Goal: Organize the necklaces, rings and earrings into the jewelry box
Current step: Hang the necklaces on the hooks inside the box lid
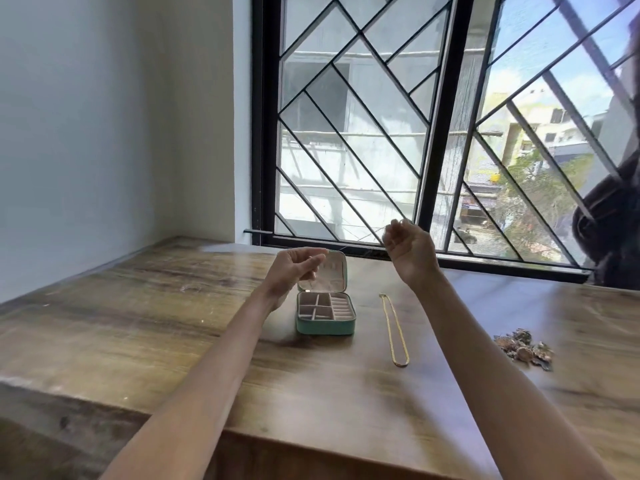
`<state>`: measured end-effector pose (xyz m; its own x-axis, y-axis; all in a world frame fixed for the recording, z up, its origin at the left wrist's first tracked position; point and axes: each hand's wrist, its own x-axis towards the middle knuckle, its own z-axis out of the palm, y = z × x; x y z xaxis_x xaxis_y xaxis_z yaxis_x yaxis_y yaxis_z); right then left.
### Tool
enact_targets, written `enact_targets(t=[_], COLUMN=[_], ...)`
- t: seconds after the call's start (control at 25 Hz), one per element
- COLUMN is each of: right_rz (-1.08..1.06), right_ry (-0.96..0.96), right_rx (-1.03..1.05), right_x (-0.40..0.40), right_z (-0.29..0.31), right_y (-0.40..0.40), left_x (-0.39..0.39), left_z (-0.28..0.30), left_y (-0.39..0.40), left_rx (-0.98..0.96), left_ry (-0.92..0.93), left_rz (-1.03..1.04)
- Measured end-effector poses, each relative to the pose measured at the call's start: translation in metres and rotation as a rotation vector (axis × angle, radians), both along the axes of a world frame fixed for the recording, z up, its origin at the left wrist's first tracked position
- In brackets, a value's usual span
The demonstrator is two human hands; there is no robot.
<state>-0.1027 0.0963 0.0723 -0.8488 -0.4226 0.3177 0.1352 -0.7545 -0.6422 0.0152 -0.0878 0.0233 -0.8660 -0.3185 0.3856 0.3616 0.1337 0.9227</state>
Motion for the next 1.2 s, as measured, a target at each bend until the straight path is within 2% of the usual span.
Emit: enact_targets(t=[0.2,0.4,0.48,0.6,0.72,0.84,1.0,1.2], right_rz=[-0.036,-0.119,-0.139,-0.13,-0.076,-0.098,-0.164,-0.19], right_ry=[-0.032,-0.146,-0.111,0.071,0.208,0.254,0.255,0.31], right_rx=[-0.027,0.026,0.128,0.502,0.799,0.944,1.042,1.09], right_x=[0.004,0.013,0.018,0.028,0.043,0.056,0.063,0.072], right_z=[0.01,0.003,-0.007,-0.025,-0.038,-0.047,-0.056,-0.059], right_y=[0.013,0.021,0.021,0.022,0.022,0.02,0.024,0.031], left_x=[0.015,0.021,0.023,0.026,0.03,0.033,0.036,0.04], left_z=[0.021,0.032,0.039,0.055,0.07,0.083,0.102,0.114], left_y=[-0.005,-0.004,-0.003,-0.001,0.006,0.02,0.031,0.04], left_rx=[-0.036,0.239,0.357,0.461,0.426,0.333,0.191,0.062], left_ry=[-0.023,0.045,0.087,0.127,0.119,0.045,-0.052,-0.088], left_rz=[-0.017,-0.098,-0.105,-0.12,-0.14,-0.125,-0.099,-0.077])
